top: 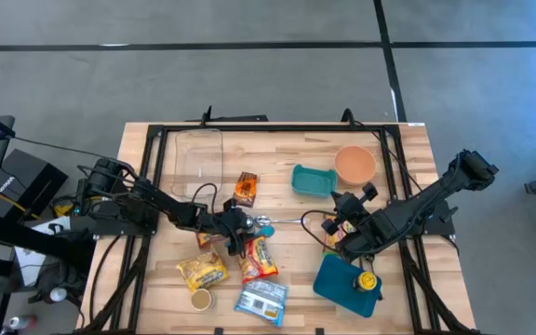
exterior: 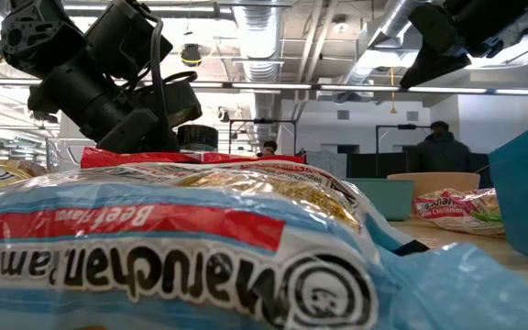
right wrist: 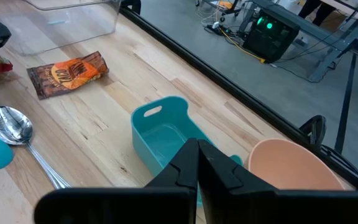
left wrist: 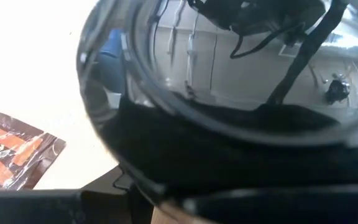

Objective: Pick & Place Food Item
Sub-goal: Put the black seasoning bottle into the blue bin

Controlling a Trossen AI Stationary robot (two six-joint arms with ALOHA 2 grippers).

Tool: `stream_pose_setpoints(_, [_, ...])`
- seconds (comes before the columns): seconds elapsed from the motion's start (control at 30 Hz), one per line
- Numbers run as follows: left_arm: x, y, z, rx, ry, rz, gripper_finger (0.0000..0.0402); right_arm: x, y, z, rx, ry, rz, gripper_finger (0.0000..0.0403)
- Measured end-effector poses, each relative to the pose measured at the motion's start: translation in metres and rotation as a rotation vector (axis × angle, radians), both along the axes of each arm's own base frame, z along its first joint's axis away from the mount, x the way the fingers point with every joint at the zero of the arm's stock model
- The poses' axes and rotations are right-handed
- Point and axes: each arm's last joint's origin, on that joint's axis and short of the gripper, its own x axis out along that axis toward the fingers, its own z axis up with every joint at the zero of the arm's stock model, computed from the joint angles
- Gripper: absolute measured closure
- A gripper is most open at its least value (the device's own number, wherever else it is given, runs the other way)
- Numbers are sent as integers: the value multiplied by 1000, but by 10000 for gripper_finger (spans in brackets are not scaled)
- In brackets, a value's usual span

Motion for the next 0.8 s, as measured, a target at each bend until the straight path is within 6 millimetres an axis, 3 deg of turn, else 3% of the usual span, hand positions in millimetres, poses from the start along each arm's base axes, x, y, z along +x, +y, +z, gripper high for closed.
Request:
stream_pose_setpoints(0.47, [-1, 0, 3, -2, -2, 1, 227, 0, 0, 0, 5, 3, 1, 403])
stream_pose_setpoints(0.8, [-10, 2, 52, -42, -146, -1, 226, 2, -4, 0, 7, 1, -18, 403])
